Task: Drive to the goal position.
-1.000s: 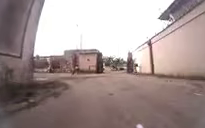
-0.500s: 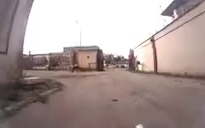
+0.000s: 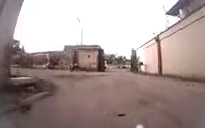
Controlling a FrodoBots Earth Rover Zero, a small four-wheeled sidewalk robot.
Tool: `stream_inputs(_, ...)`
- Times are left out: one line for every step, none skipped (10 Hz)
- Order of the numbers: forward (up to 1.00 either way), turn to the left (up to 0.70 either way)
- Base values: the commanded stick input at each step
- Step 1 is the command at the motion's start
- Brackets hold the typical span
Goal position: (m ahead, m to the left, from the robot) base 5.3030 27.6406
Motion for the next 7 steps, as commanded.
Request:
stream_inputs(1.0, 0.0)
stream_inputs(1.0, 0.0)
stream_inputs(1.0, 0.0)
stream_inputs(1.0, 0.0)
stream_inputs(1.0, 0.0)
stream_inputs(1.0, 0.0)
stream_inputs(1.0, 0.0)
